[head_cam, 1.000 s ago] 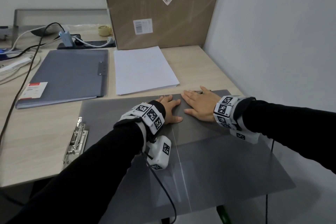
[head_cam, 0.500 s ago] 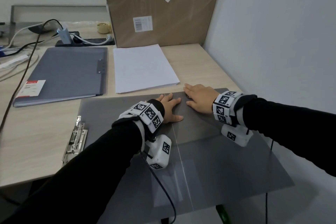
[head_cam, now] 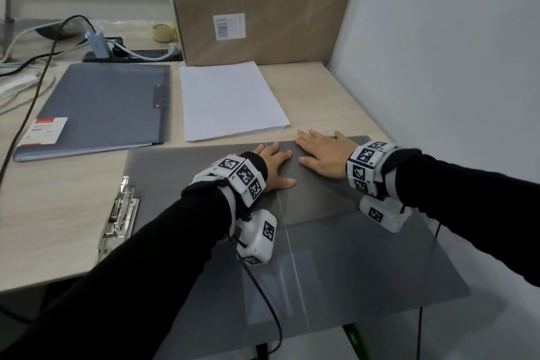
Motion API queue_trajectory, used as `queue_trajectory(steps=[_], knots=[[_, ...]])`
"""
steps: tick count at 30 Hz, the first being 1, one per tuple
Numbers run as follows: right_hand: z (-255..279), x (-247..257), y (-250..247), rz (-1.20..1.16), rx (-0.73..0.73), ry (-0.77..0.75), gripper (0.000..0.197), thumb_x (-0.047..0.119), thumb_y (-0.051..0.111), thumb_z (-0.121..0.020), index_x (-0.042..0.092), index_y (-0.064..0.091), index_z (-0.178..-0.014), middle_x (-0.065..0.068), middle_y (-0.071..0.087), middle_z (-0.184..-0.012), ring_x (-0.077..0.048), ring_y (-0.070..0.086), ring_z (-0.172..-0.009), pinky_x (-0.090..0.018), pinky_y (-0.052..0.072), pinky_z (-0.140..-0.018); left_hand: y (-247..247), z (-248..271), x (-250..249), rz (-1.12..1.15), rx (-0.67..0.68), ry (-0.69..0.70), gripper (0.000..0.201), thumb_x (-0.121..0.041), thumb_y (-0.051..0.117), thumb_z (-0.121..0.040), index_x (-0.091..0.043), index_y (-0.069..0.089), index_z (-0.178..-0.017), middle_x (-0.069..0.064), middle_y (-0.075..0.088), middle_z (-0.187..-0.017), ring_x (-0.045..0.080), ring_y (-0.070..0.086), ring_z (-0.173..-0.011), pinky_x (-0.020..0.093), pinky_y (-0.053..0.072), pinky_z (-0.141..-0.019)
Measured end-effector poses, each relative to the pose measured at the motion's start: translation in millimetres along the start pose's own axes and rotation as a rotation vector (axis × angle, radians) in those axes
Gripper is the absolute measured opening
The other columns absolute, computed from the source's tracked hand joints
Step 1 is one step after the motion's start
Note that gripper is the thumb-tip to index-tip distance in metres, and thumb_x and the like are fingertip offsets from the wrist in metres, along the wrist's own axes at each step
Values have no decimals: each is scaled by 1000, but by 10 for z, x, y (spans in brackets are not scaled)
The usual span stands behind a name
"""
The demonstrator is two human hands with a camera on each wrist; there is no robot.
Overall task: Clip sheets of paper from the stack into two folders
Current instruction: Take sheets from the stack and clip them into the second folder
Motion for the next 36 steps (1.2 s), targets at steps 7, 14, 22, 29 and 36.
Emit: queue_trajectory(steps=[7, 14, 22, 29, 36], knots=[[9, 6, 25, 0, 14, 0, 58, 39, 22, -101, 21, 6, -153, 8, -2, -162, -11, 3, -149, -48, 14, -119, -14, 50, -53, -1, -1, 19, 77, -55, 48, -89, -32, 10, -151, 2, 0, -162, 32, 1, -149, 45, 8, -121], [3, -25, 3, -82, -12, 23, 57, 36, 32, -100, 21, 15, -152, 5, 10, -161, -15, 15, -148, -50, 18, -117, -57, 112, -90, -38, 33, 3, 79, -57, 49, -87, -32, 10, -151, 3, 1, -162, 32, 3, -149, 45, 9, -121], [-165, -221, -341, -500, -286, 81, 24, 18, 63, -87, 14, 73, -108, -7, 70, -115, -20, 61, -109, -18, 38, -83, -250, 95, -169, -73, 10, -18, 83, -61, 65, -73, -30, 33, -144, 8, 33, -140, 32, 36, -130, 45, 36, -106], [-433, -431, -310, -695, -94, 200, 28, 25, 80, -72, 11, 75, -96, 1, 68, -85, -6, 55, -73, -15, 40, -60, -226, 19, -150, -104, 52, -10, 90, -64, 64, -72, -35, 24, -147, 7, 25, -146, 34, 34, -133, 47, 35, -108], [-550, -490, -232, -688, 21, 209, 14, 30, 81, -71, 22, 69, -73, 10, 64, -76, -5, 56, -74, -16, 40, -63, -187, -10, -138, -73, 43, 9, 91, -62, 62, -75, -35, 17, -149, 8, 19, -150, 33, 24, -139, 44, 29, -111]])
Point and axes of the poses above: each hand's wrist, its own z-axis away from the middle knuckle, its own y-axis out of the palm, x = y × z, the point moved 7 cm from there along -z, towards the middle knuckle
